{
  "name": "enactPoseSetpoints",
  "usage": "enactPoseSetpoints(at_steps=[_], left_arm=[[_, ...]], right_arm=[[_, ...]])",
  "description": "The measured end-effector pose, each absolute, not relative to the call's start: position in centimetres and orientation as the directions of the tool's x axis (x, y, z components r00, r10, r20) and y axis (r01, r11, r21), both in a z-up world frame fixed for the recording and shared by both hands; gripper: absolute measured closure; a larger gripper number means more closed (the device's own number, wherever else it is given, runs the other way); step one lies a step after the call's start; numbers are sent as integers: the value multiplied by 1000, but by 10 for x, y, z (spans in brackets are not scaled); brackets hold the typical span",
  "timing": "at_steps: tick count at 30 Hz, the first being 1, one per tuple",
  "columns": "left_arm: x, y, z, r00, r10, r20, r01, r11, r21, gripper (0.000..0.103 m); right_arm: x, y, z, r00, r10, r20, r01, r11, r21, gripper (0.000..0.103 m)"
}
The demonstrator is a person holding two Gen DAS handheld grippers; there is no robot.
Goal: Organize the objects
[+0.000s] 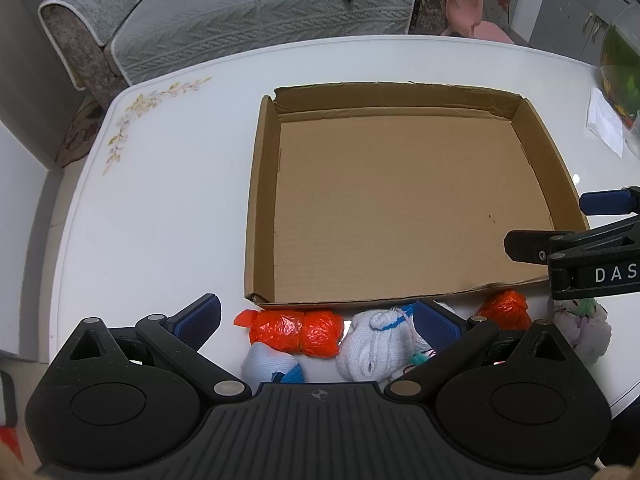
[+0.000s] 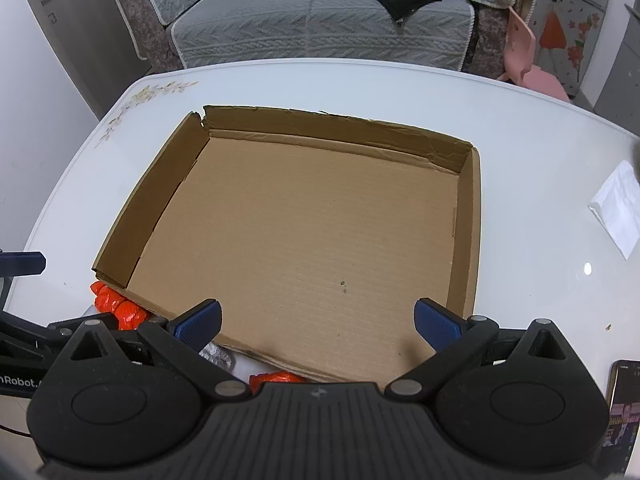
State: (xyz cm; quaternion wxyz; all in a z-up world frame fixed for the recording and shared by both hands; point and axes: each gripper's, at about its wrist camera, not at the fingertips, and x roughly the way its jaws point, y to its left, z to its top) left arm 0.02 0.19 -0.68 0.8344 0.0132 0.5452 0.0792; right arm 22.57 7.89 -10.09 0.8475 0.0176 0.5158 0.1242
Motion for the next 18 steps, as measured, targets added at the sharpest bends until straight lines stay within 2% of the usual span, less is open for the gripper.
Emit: enactPoseSetpoints(at_steps=[18], left_arm=[[-1,7,-9,383,154,-911,-140,984,107,0]], right_arm=[[228,83,-100,422,234,-876,-195,967,164,1]])
